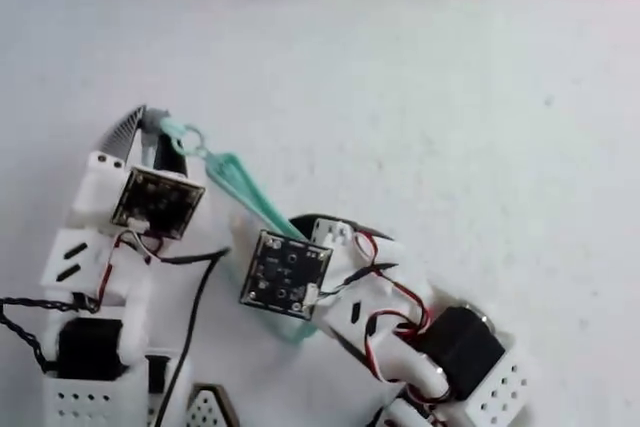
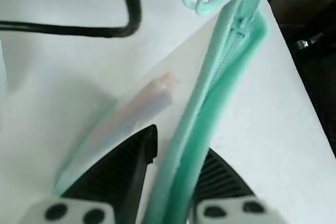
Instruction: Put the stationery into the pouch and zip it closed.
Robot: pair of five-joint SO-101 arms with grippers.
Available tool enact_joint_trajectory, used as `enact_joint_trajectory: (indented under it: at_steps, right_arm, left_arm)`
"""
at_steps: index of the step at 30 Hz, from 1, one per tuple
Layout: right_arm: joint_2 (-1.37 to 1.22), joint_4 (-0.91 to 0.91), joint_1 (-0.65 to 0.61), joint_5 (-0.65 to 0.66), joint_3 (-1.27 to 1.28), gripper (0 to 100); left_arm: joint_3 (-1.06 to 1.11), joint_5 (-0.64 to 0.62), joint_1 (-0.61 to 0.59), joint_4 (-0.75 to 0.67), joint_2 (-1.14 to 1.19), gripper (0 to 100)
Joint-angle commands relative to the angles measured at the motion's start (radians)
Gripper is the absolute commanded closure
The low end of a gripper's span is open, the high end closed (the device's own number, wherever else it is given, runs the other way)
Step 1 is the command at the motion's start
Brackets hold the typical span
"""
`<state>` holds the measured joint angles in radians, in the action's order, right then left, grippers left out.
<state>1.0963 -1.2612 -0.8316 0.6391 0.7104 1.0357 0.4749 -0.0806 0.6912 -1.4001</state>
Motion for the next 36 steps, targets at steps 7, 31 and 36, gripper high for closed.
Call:
enact_joint_trajectory:
  at_steps: [7,31,36]
  right_arm:
    - [-0.002,0.162,0.076,-0.114,0.011,98.0]
    - [0.001,0.851,0.690,-0.106,0.180,98.1]
    - [-0.001,0.866,0.705,-0.015,0.129,98.1]
  left_arm:
    - [-0.245,-0.095,0.128,0.281,0.002,69]
    - [-0.123,-0.523,0.041,0.413,0.004,73]
    - [0.086,-0.574,0.094,0.250,0.004,73]
